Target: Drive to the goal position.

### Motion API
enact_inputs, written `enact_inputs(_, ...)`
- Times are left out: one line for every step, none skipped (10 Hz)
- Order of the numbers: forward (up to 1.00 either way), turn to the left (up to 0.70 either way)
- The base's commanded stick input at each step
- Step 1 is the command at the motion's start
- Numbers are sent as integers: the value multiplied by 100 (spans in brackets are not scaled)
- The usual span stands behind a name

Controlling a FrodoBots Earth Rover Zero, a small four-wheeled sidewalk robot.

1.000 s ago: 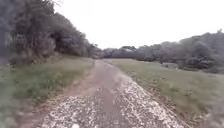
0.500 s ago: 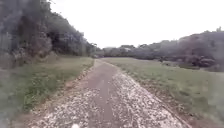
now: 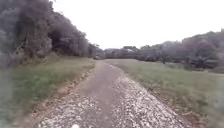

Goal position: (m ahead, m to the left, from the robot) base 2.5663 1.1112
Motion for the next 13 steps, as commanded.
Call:
enact_inputs(70,0)
enact_inputs(70,0)
enact_inputs(70,0)
enact_inputs(70,0)
enact_inputs(70,0)
enact_inputs(70,0)
enact_inputs(70,0)
enact_inputs(70,0)
enact_inputs(70,0)
enact_inputs(70,0)
enact_inputs(70,0)
enact_inputs(70,0)
enact_inputs(70,0)
